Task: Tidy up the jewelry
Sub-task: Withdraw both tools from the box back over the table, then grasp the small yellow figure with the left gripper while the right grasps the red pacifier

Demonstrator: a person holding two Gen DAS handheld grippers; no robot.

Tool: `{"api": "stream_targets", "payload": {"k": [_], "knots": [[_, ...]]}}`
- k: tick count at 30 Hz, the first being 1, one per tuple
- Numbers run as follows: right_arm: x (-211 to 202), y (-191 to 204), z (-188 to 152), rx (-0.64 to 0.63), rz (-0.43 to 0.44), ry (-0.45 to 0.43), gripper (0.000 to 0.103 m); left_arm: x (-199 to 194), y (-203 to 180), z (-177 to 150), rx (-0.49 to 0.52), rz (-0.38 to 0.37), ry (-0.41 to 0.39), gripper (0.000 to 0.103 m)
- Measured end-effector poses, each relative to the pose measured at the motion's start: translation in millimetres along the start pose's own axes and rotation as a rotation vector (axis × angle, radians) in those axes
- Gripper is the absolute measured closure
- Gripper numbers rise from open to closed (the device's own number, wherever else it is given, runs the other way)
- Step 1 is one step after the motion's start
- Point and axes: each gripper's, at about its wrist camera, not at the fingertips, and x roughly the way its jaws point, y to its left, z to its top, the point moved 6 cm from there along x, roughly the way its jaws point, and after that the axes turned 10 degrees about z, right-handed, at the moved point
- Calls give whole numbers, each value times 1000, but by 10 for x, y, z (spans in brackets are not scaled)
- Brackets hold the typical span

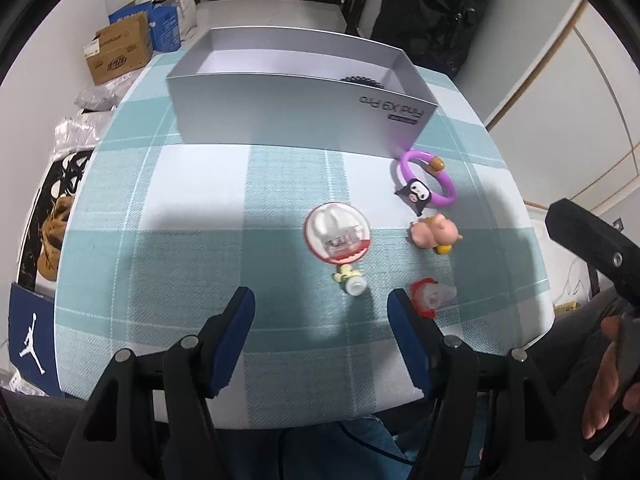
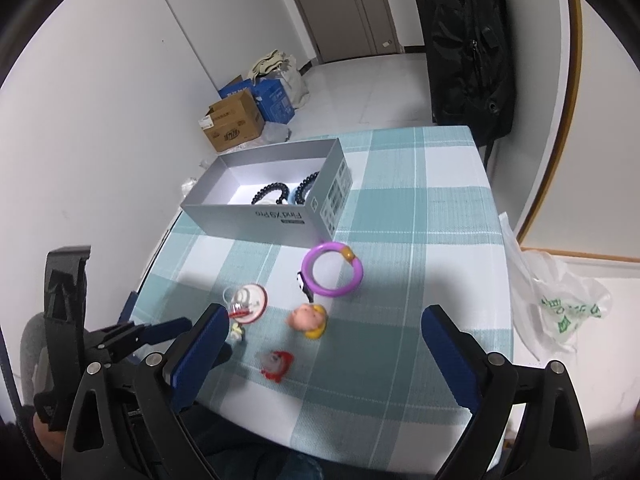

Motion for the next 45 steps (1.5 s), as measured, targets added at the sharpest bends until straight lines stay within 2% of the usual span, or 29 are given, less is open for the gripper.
{"api": "stream_targets", "payload": {"k": [2, 5, 7, 11, 13, 17, 19, 22, 33, 40, 43, 45], "knots": [[-20, -9, -21, 2, -6, 0, 5, 15, 2, 2, 13, 47, -8, 39], [-62, -61, -10, 6, -22, -8, 5, -23, -27, 50, 10, 19, -35, 39], [-80, -110, -7, 22, -25, -12, 5, -30, -46, 64, 26, 36, -49, 39], [-96, -195, -17, 60, -31, -9, 5, 47, -91, 22, 38, 31, -21, 42], [-101, -213, -25, 71, -30, -5, 5, 70, -102, 12, 46, 31, -15, 51], [-98, -211, -28, 66, -34, -2, 5, 84, -100, 7, 50, 32, -7, 62], [-94, -210, -32, 64, -37, 0, 5, 77, -105, 1, 59, 37, -8, 77], [-89, -208, -41, 60, -39, 6, 5, 85, -119, 6, 64, 41, -5, 92], [-72, -139, -127, 20, -32, 33, 6, -21, -21, -10, 9, -55, 23, 96], [169, 98, -330, -38, 14, 136, 6, -256, 177, -8, -63, -132, -22, 96], [277, 212, -367, -75, 22, 160, 12, -279, 283, -1, -109, -150, -25, 96], [368, 268, -391, -90, 26, 182, 21, -270, 298, 40, -132, -146, -33, 96]]}}
